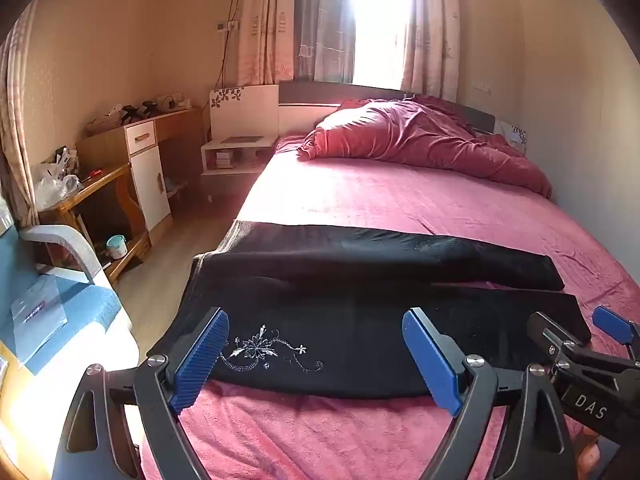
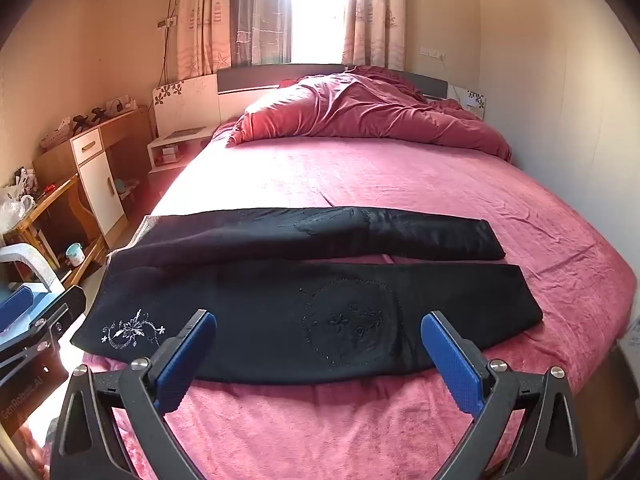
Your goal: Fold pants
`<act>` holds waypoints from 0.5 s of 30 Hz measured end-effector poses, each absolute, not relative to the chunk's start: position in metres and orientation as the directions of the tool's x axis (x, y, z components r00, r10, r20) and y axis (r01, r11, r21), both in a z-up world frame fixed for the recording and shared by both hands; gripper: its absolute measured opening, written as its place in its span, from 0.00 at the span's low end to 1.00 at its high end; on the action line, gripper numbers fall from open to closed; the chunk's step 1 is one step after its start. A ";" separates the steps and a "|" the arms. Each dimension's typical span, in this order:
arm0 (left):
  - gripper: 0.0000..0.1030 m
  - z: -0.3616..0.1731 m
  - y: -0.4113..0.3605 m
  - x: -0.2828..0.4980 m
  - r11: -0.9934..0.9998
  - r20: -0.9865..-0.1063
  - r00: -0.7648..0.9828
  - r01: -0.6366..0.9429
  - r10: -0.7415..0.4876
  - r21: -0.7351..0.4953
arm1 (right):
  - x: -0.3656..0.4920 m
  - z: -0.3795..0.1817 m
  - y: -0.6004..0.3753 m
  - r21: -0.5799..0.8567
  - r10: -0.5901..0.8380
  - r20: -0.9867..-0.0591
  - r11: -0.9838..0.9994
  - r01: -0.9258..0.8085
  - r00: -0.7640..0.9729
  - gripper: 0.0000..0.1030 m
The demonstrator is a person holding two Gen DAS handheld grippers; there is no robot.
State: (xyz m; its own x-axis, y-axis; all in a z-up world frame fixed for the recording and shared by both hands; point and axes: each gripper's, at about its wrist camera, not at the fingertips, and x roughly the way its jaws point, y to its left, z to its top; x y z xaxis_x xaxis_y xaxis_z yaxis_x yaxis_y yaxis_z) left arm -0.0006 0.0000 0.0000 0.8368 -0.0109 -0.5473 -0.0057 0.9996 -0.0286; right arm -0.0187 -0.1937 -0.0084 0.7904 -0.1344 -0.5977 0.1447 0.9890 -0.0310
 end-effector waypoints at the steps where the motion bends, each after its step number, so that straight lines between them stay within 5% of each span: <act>1: 0.88 0.000 -0.001 -0.001 1.000 -0.543 0.840 -0.007 -0.003 -0.017 | -0.019 -0.008 -0.194 -0.028 -0.132 -0.599 0.989 0.144 0.790 1.00; 15: 0.88 -0.016 -0.001 0.006 0.999 -0.589 0.808 -0.023 0.002 -0.027 | -0.020 -0.020 -0.194 -0.013 -0.133 -0.616 0.987 0.158 0.776 1.00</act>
State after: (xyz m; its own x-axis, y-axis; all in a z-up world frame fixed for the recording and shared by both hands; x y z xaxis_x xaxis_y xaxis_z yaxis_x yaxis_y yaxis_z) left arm 0.0059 -0.0008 -0.0157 0.8083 0.0024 -0.5888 -0.0227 0.9994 -0.0272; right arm -0.0200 -0.1942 -0.0203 0.7761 -0.1328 -0.6164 0.1584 0.9873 -0.0132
